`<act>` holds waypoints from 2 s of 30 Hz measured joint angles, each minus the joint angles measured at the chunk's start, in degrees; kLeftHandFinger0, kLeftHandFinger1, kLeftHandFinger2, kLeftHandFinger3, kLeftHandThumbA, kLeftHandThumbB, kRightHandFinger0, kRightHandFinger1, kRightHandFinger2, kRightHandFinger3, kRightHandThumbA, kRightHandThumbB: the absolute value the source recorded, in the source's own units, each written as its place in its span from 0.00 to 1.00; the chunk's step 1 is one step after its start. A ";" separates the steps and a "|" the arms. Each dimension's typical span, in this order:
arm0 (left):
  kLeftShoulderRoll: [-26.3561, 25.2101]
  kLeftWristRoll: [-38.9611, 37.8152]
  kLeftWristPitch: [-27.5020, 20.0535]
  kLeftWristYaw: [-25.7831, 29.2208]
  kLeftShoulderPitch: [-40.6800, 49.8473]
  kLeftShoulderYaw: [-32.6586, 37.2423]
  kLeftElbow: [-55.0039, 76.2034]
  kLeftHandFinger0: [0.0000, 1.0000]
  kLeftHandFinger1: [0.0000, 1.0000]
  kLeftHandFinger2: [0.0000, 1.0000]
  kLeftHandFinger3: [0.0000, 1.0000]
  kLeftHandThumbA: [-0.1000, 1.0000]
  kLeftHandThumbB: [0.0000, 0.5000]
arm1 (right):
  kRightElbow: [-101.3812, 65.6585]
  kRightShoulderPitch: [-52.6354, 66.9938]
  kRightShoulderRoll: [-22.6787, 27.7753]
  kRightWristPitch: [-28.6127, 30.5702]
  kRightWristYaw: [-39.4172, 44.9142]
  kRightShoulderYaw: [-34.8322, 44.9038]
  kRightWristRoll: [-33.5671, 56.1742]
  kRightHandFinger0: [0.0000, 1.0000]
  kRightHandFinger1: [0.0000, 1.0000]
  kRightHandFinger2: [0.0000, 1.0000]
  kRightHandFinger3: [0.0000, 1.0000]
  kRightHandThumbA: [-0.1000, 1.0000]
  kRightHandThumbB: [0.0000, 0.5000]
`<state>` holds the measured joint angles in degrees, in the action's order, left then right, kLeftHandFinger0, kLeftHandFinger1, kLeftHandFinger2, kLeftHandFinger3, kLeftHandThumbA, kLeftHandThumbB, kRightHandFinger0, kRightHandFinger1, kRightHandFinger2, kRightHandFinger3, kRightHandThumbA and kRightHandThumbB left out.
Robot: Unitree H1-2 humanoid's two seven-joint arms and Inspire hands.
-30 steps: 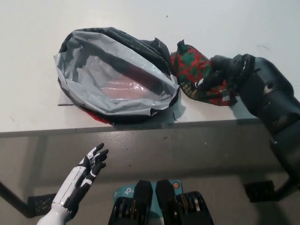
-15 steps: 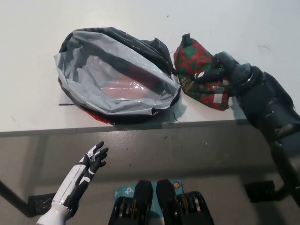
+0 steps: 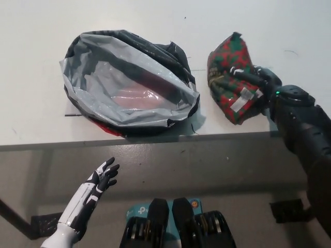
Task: The robot uses its right hand to pick up a bag of coffee beans and puts it in the black plastic bag, then the robot grabs the top of the bag and lifts it.
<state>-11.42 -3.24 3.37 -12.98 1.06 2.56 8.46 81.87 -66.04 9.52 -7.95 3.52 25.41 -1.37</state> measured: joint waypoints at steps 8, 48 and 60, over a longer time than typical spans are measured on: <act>0.01 0.00 0.00 0.00 0.13 0.00 -0.72 1.00 1.00 1.00 1.00 0.92 0.37 | 0.01 0.68 0.87 -1.06 1.73 14.11 8.27 0.00 0.07 0.66 0.83 0.00 0.35; -0.65 1.44 1.19 -0.02 0.79 0.66 -0.07 1.00 1.00 1.00 1.00 0.87 0.34 | -23.62 -13.83 -10.01 -19.01 13.90 -9.18 25.10 0.00 0.26 0.79 1.00 0.00 0.29; -1.14 2.13 2.27 -0.03 0.56 1.86 0.34 1.00 1.00 1.00 1.00 0.86 0.33 | -15.12 -13.95 -14.11 -18.71 15.53 -21.77 19.72 0.00 0.36 0.92 1.00 0.00 0.42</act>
<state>-12.55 -1.11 5.64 -13.00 1.62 4.42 8.80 66.74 -79.99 -4.59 -26.65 19.05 3.64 18.34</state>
